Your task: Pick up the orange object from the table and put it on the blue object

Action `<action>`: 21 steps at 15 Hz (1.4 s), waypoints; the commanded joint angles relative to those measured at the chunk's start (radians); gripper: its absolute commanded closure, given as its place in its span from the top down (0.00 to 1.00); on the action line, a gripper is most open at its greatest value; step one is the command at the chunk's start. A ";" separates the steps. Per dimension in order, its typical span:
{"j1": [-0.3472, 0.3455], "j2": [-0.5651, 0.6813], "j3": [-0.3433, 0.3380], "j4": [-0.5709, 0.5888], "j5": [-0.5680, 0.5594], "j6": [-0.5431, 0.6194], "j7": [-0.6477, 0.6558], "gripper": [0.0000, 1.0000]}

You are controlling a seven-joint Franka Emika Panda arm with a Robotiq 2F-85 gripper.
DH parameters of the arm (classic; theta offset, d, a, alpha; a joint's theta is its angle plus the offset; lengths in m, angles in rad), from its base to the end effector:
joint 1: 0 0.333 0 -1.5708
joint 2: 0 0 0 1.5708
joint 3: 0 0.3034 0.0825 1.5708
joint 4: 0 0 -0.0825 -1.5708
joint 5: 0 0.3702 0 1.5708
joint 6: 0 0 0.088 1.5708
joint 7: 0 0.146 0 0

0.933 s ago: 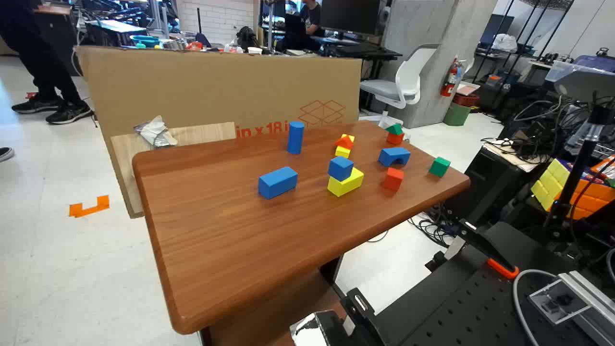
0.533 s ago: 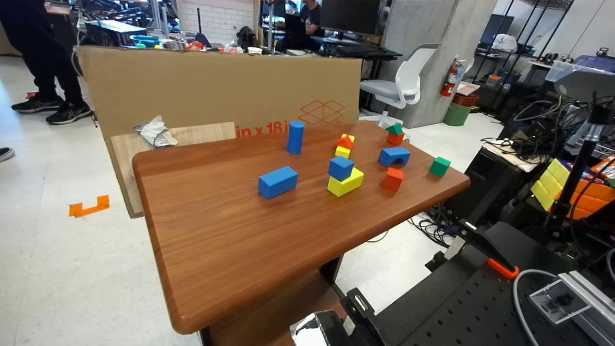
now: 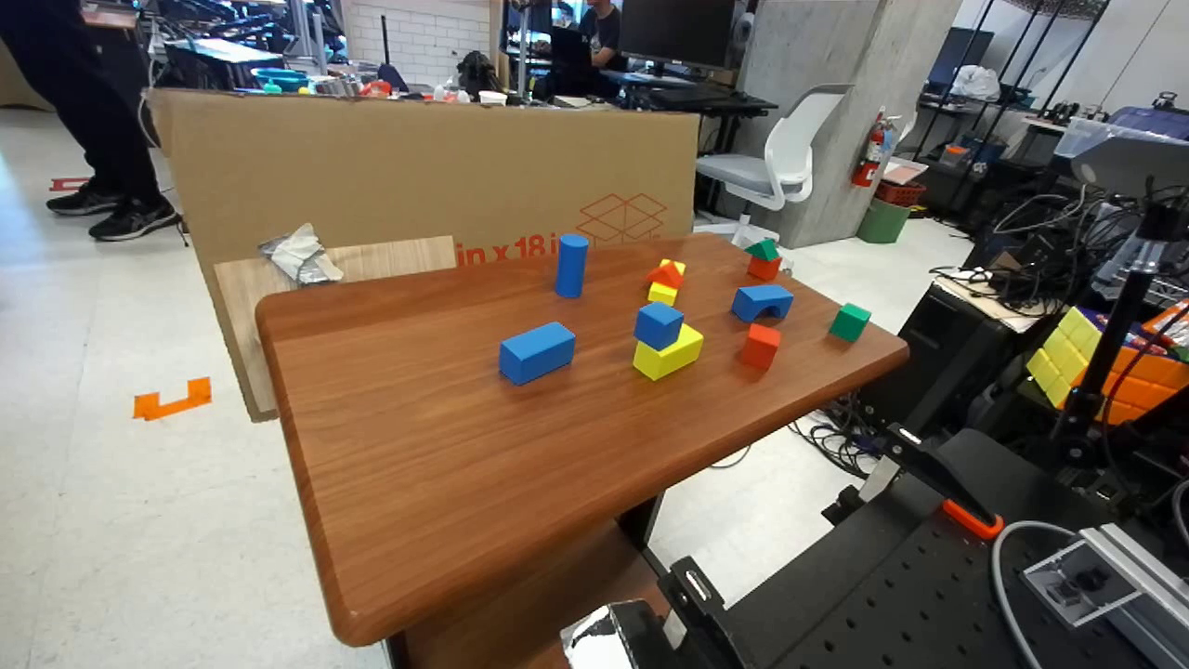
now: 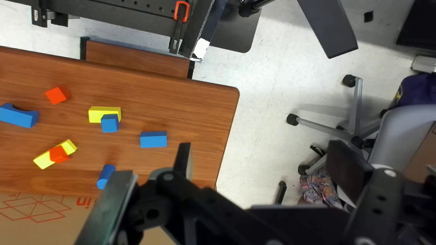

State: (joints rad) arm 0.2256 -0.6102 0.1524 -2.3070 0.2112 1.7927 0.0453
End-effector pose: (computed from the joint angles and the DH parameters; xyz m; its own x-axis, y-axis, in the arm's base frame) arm 0.3369 0.1687 0.5250 0.9612 0.2629 0.0835 0.2719 -0.9541 -0.1259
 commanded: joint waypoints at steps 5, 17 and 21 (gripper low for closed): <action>-0.011 0.013 -0.009 -0.002 0.007 0.016 -0.046 1.00; -0.105 0.144 -0.178 -0.006 -0.040 0.071 -0.356 1.00; -0.129 0.198 -0.229 -0.024 -0.057 0.165 -0.489 1.00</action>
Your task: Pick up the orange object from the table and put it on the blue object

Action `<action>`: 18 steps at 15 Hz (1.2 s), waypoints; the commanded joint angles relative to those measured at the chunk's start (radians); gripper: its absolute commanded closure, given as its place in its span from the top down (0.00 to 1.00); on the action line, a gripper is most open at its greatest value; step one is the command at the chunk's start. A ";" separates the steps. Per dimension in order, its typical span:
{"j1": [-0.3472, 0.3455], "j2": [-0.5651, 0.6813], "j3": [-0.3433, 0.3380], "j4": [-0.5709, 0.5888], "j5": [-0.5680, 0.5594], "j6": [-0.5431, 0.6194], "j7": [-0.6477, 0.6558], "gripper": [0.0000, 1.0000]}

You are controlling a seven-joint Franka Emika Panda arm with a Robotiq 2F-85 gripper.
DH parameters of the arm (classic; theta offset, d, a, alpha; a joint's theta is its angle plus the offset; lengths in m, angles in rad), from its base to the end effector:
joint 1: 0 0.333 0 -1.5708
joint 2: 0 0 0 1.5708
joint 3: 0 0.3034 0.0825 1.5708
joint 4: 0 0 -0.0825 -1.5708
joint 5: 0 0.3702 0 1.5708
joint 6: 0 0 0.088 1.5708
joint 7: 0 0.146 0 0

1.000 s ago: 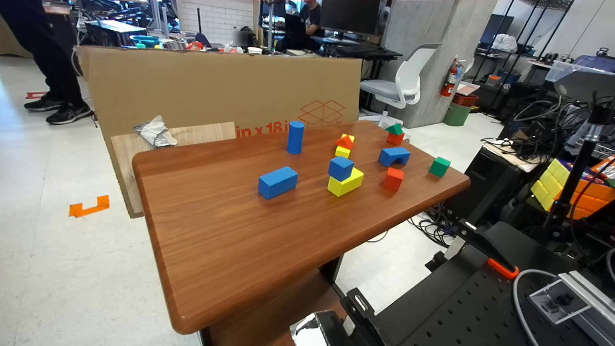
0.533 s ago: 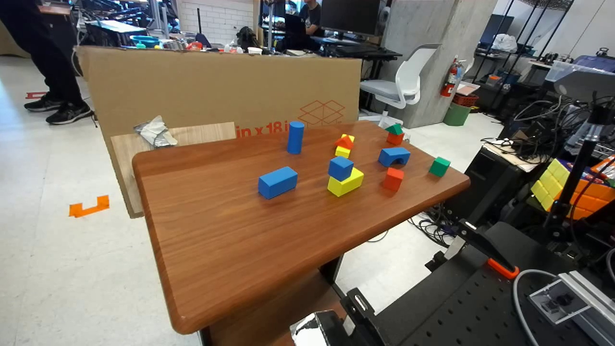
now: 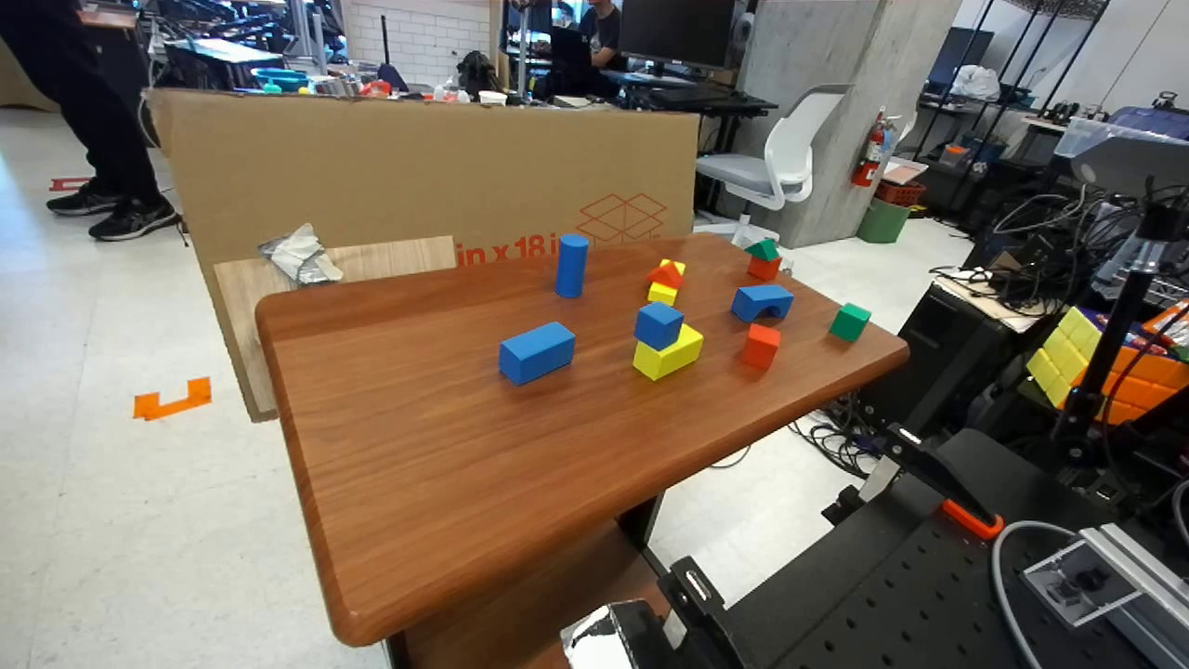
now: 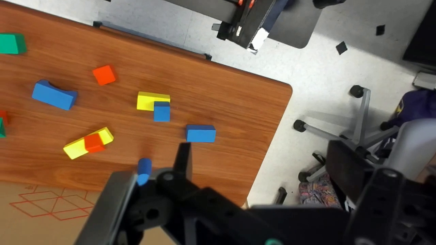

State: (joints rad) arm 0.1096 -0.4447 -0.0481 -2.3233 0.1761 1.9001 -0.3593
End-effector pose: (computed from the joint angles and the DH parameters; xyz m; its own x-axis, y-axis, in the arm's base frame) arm 0.4115 0.0438 0.4666 0.9318 0.3539 0.0800 0.3626 -0.9163 -0.1700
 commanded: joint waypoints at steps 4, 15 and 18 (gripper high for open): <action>-0.034 0.122 -0.057 -0.015 -0.049 0.136 -0.161 1.00; -0.106 0.419 -0.053 -0.021 -0.164 0.350 -0.210 1.00; -0.131 0.491 -0.047 -0.018 -0.182 0.386 -0.212 1.00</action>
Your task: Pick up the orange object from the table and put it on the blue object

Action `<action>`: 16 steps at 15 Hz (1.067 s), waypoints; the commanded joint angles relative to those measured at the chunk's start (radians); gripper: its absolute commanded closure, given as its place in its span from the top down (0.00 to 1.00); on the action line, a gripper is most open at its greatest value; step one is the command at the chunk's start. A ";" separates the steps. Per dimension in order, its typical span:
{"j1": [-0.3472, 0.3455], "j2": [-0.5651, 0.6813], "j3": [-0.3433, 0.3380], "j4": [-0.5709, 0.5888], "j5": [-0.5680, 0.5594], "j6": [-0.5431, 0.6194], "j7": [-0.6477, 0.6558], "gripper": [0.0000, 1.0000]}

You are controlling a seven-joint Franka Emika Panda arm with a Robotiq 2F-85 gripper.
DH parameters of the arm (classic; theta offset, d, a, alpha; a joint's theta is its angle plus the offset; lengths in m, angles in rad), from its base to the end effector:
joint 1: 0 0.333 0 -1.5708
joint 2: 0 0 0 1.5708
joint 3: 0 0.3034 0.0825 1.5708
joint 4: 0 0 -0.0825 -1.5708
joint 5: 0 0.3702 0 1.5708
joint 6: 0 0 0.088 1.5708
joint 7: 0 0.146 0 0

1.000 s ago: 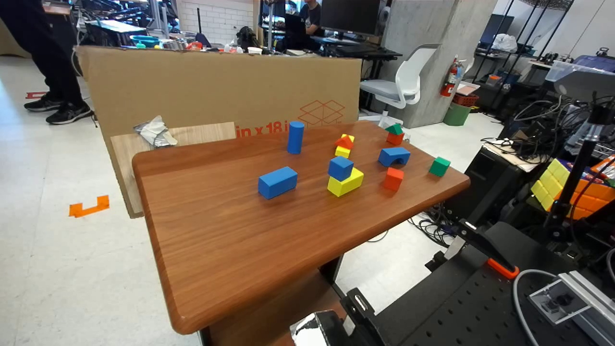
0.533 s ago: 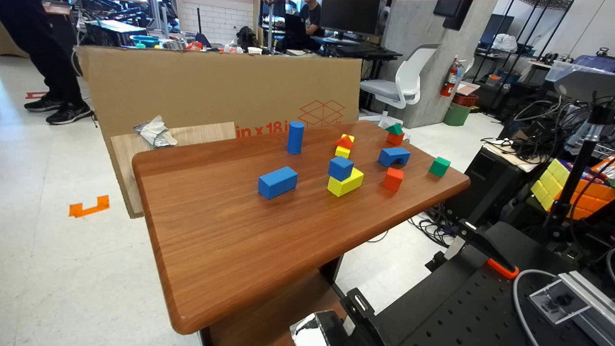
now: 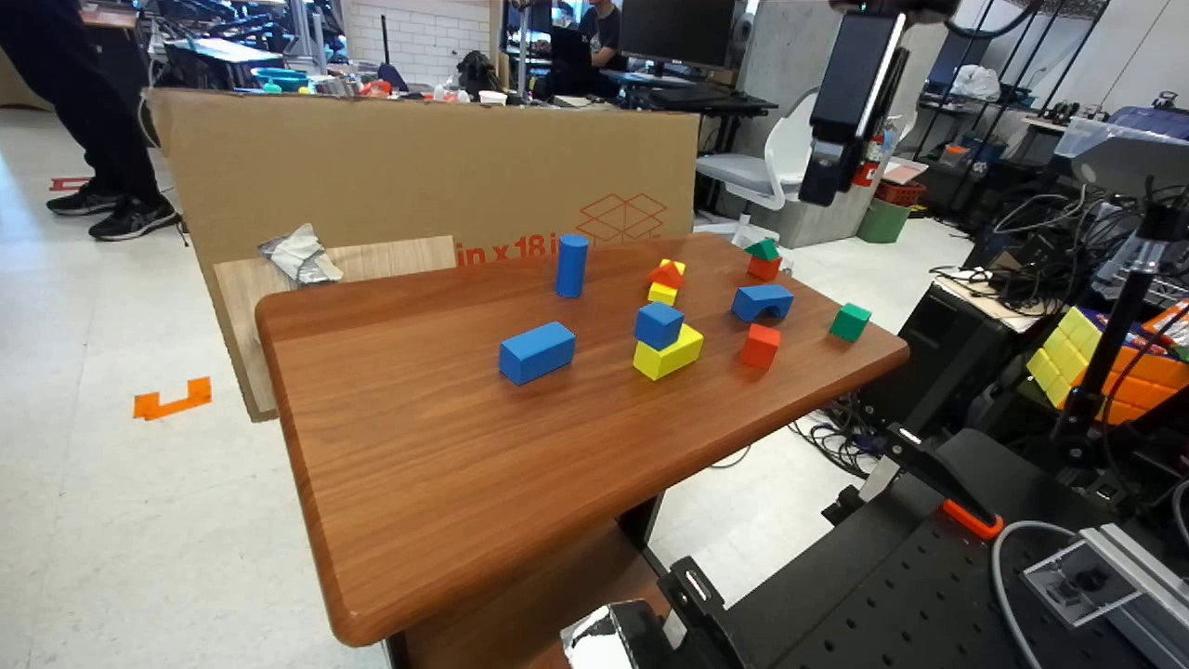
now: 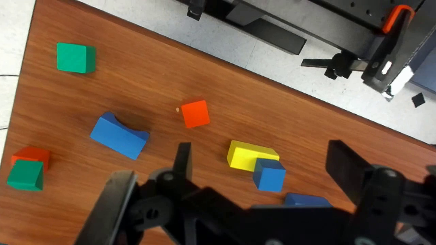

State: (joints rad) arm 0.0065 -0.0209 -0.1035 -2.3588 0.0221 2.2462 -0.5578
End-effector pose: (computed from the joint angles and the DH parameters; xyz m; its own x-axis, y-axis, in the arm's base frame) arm 0.4721 -0.0445 0.2870 0.8990 0.4326 -0.0683 0.4288 -0.9011 -0.0639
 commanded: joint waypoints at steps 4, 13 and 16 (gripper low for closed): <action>-0.054 0.148 0.013 0.024 -0.078 0.105 0.009 1.00; -0.070 0.289 0.028 0.083 -0.186 0.168 0.035 1.00; -0.065 0.329 0.025 0.104 -0.233 0.179 0.070 1.00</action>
State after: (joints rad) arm -0.0458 0.2598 -0.0922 -2.2932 -0.1504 2.4104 -0.5336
